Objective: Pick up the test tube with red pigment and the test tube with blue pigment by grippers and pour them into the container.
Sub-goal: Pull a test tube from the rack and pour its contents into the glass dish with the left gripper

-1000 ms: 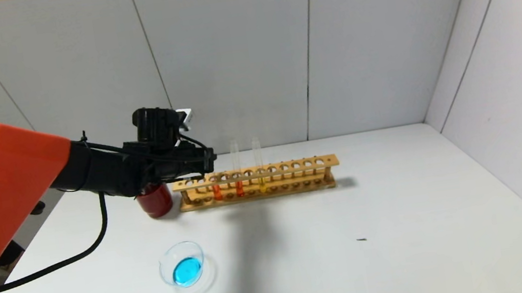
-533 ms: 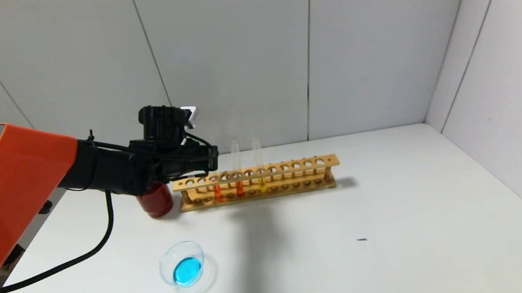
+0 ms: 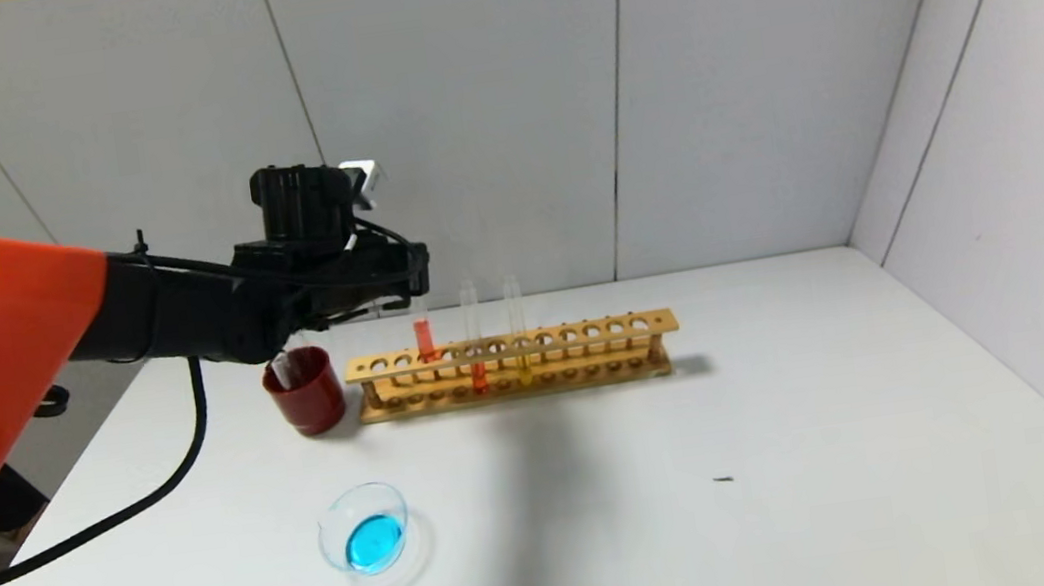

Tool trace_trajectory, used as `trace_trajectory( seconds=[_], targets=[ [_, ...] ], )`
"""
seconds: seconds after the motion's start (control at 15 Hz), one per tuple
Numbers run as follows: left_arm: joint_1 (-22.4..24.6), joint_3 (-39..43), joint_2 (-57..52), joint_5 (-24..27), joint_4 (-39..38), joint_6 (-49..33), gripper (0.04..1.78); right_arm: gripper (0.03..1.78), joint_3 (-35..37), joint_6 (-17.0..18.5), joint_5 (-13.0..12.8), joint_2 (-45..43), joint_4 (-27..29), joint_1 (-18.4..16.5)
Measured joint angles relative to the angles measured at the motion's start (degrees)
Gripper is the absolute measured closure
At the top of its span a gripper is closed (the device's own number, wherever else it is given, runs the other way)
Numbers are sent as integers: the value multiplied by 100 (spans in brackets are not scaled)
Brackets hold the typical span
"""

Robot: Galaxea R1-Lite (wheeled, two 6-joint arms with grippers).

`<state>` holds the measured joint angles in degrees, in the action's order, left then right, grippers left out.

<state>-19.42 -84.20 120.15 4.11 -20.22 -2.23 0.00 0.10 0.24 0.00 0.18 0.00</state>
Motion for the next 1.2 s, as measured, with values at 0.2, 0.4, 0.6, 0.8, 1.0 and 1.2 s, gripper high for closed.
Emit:
trace_trajectory(
  seconds=[0.2, 0.4, 0.6, 0.8, 1.0, 1.2],
  targets=[
    [13, -20, -290, 0, 49, 12, 150, 6, 0, 0, -2, 0, 0, 0],
    [24, 72, -701, -1, 83, 107, 150, 6, 0, -2, -2, 0, 0, 0],
    [54, 612, -1340, 5, 110, 438, 150, 6, 0, -2, -2, 0, 0, 0],
    [193, 1860, -2177, 107, 149, 1173, 150, 6, 0, 0, 0, 0, 0, 0],
    [471, 3213, -2889, 222, 38, 2125, 150, 6, 0, 0, -2, 0, 0, 0],
    [689, 4372, -3341, 254, -430, 3262, 150, 6, 0, 0, -2, 0, 0, 0]
  ],
)
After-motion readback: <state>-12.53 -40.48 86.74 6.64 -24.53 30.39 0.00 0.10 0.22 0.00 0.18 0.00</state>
